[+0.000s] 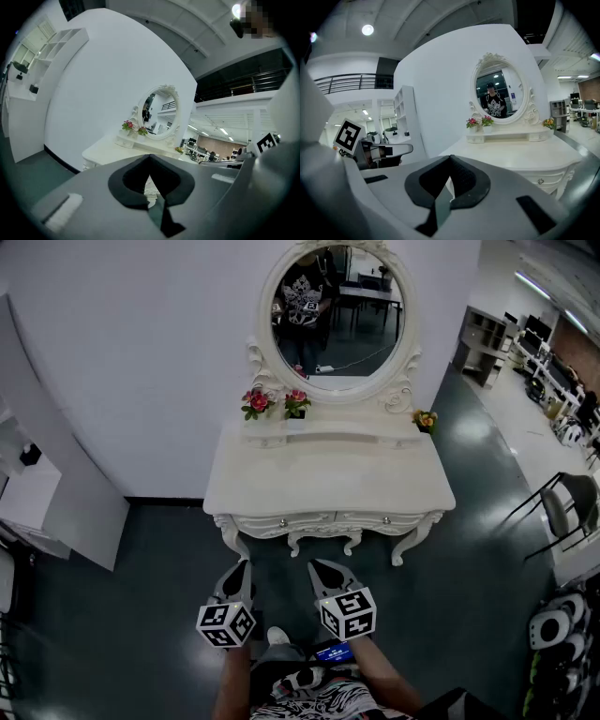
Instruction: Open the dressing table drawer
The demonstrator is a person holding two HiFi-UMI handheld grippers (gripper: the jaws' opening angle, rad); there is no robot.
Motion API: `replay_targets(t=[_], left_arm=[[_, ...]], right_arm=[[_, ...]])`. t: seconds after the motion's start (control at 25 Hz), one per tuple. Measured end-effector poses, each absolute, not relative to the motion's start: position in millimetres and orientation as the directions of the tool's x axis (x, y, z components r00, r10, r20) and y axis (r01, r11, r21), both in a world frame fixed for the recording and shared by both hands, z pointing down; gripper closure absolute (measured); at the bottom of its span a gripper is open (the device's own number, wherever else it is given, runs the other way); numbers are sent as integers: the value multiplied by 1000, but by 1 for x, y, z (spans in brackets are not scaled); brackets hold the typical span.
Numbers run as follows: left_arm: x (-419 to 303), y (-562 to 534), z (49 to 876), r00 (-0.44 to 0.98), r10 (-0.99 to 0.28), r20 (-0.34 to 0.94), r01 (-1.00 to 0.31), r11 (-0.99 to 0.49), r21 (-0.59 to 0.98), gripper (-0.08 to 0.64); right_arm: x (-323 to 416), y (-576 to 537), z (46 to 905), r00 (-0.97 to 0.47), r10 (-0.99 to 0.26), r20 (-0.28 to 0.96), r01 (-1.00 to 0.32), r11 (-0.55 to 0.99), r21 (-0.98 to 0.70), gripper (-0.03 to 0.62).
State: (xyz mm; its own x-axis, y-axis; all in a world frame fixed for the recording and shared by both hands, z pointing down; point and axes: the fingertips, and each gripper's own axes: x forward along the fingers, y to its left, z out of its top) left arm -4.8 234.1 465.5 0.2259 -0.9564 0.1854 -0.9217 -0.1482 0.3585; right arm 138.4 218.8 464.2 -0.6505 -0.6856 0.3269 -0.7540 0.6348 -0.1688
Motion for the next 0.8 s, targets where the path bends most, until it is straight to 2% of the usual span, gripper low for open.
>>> replay_targets(t=[0.6, 0.68, 0.8], left_arm=[[-2, 226, 476, 173, -962, 213, -940, -96, 328, 558], [-7, 214, 479, 160, -963, 217, -943, -85, 320, 558], [-16, 188, 483, 146, -965, 220, -949, -74, 307, 558]], right_arm=[[161, 199, 473, -623, -700, 349, -778, 603, -178, 586], [159, 185, 476, -622, -699, 353, -779, 600, -182, 504], [151, 158, 482, -618, -698, 362, -781, 600, -176, 497]])
